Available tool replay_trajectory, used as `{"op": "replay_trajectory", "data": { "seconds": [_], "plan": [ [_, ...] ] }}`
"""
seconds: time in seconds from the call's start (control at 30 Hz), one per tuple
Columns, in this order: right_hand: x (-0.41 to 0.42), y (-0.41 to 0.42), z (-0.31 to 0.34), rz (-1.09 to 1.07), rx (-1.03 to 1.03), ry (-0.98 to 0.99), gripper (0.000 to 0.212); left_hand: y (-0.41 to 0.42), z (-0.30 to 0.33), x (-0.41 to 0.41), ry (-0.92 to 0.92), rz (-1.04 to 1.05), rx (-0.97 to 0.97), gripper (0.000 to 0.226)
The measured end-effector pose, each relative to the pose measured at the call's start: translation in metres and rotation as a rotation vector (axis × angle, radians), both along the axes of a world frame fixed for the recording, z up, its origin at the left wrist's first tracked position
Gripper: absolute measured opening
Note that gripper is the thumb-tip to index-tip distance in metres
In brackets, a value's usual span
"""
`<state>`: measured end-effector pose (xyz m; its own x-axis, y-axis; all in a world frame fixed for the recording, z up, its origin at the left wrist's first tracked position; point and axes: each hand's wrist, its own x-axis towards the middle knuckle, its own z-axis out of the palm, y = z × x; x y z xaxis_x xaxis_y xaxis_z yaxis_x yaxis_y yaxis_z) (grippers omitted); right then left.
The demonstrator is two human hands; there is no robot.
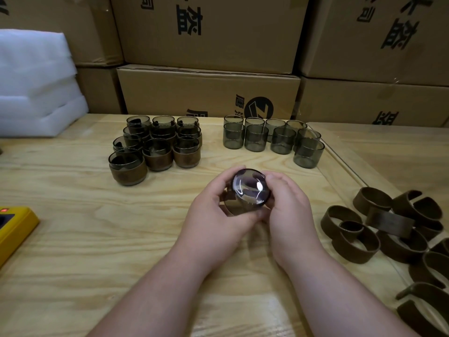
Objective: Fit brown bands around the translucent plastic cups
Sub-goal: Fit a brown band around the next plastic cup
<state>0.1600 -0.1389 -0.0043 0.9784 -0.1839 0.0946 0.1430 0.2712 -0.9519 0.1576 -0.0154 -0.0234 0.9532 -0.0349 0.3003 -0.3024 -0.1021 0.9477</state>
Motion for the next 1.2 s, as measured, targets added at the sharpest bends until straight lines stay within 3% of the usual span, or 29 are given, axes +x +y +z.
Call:
{"op": "replay_trajectory", "data": {
  "seconds": [0.23,0.5,0.73,0.97,1.07,1.2],
  "plan": [
    [0.002,0.0,-0.004,-0.044,0.078,0.032,0.019,-0.002,0.001,-0.005,-0.109,0.003,0.19,0.081],
    [-0.003,0.007,-0.01,-0.064,-0.281,-0.127,0.061,-0.003,0.01,-0.01,-0.148,0.029,0.231,0.071],
    [0.002,0.002,-0.007,-0.226,-0.298,-0.073,0.034,-0.004,0.007,-0.01,-0.128,-0.028,0.284,0.071],
    [-0.001,0.002,-0.005,-0.309,-0.295,-0.015,0.036,-0.004,0.008,-0.011,-0.12,-0.031,0.277,0.074],
    [-0.006,0.004,-0.004,-0.373,-0.407,-0.112,0.03,-0.004,0.006,-0.01,-0.061,-0.003,0.212,0.062],
    [-0.008,0.002,-0.003,-0.471,-0.649,-0.263,0.026,-0.002,0.002,-0.007,0.003,0.057,0.198,0.063]
  ]
}}
